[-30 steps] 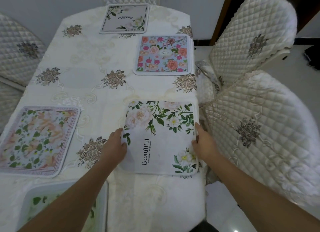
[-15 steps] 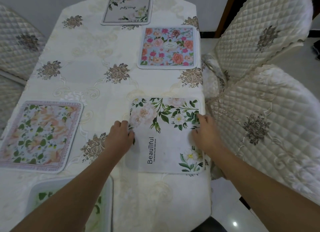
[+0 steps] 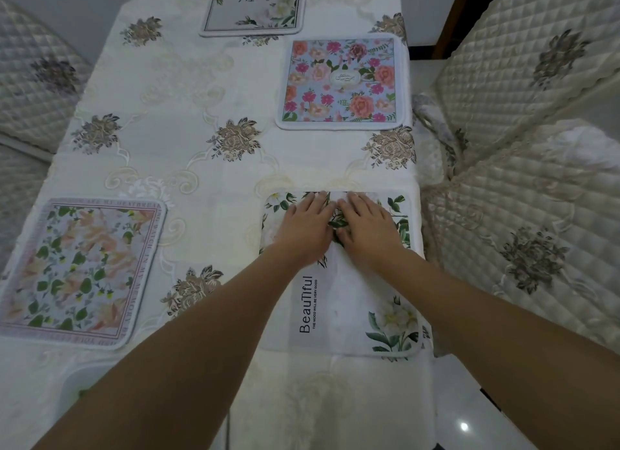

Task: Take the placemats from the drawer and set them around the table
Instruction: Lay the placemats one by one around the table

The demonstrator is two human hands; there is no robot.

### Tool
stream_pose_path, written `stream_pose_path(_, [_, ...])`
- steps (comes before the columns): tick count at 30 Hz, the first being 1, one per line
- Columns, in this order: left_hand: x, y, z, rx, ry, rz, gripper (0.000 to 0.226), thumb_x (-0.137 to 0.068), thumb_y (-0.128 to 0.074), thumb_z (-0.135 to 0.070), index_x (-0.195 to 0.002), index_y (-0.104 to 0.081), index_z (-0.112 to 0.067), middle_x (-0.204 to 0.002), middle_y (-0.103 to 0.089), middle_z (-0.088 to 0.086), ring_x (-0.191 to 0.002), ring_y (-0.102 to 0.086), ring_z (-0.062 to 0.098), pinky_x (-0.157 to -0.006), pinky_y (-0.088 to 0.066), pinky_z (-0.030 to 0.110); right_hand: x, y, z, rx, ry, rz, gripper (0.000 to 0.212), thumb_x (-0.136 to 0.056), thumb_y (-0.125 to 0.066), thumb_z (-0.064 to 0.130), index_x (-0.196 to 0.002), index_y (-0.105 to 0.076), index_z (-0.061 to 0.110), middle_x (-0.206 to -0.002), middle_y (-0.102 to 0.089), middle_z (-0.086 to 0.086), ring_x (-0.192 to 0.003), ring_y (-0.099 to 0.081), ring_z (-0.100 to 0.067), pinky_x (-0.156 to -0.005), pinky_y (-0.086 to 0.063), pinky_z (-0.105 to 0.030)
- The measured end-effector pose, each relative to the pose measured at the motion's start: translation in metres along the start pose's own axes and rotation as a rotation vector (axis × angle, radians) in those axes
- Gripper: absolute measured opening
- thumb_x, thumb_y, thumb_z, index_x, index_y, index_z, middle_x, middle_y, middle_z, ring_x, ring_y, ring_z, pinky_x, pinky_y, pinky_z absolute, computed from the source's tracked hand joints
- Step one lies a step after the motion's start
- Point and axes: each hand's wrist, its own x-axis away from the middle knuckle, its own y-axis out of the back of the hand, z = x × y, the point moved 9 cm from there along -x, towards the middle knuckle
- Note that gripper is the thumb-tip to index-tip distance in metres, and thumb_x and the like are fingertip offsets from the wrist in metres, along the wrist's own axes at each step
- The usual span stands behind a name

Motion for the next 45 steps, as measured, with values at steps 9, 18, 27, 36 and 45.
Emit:
stream_pose_path(9, [-0.003, 0.005, -0.001, -0.002, -0.019, -0.013, 0.05, -0.103, -0.032, -0.035, -0.151, -0.03, -0.021, -0.16, -0.022, 0.004, -0.148, -0.018, 0.024, -0.115, -0.028, 0.048, -0.005, 0.012, -0.001, 0.059, 0.018, 0.015, 0.053, -0.099, -0.041, 0.037, -0.149, -0.031, 0.021, -0.157, -0.026, -0.002, -0.144, -0.021, -0.023, -0.112, -0.023, -0.043])
stream_pose_path(18, [0.018, 0.017, 0.065, 0.022, 0.07, -0.092, 0.04, -0.1, -0.04, -0.03, -0.136, -0.048, -0.016, -0.136, -0.048, 0.008, -0.12, -0.049, 0.029, -0.081, -0.048, 0.041, 0.031, 0.019, -0.062, 0.111, -0.12, -0.008, 0.057, -0.102, -0.033, 0.038, -0.155, -0.017, 0.024, -0.162, -0.014, 0.002, -0.149, -0.011, -0.018, -0.12, -0.006, -0.043])
stream_pose_path(27, [0.011, 0.017, 0.063, -0.007, 0.146, 0.009, 0.037, -0.1, -0.037, -0.029, -0.13, -0.047, -0.011, -0.134, -0.046, 0.01, -0.117, -0.049, 0.029, -0.082, -0.043, 0.038, 0.02, 0.032, -0.054, 0.09, -0.103, 0.03, 0.054, -0.101, -0.035, 0.037, -0.15, -0.028, 0.015, -0.158, -0.024, -0.006, -0.144, -0.019, -0.024, -0.116, -0.017, -0.039])
stream_pose_path(36, [0.078, -0.003, 0.042, 0.173, 0.118, -0.178, 0.038, -0.094, -0.047, -0.012, -0.131, -0.056, -0.011, -0.14, -0.049, 0.015, -0.124, -0.048, 0.035, -0.096, -0.046, 0.046, 0.069, 0.007, -0.047, 0.035, -0.132, 0.08, 0.056, -0.1, -0.034, 0.038, -0.151, -0.024, 0.017, -0.161, -0.014, -0.008, -0.148, -0.012, -0.024, -0.118, -0.02, -0.043])
stream_pose_path(45, [0.166, -0.037, 0.012, 0.269, 0.121, -0.211, 0.043, -0.092, -0.047, -0.015, -0.133, -0.058, -0.012, -0.143, -0.049, 0.014, -0.13, -0.046, 0.032, -0.103, -0.047, 0.046, 0.17, -0.026, -0.026, -0.062, -0.17, 0.033, 0.053, -0.102, -0.038, 0.036, -0.15, -0.029, 0.016, -0.161, -0.016, -0.009, -0.147, -0.015, -0.025, -0.117, -0.021, -0.039])
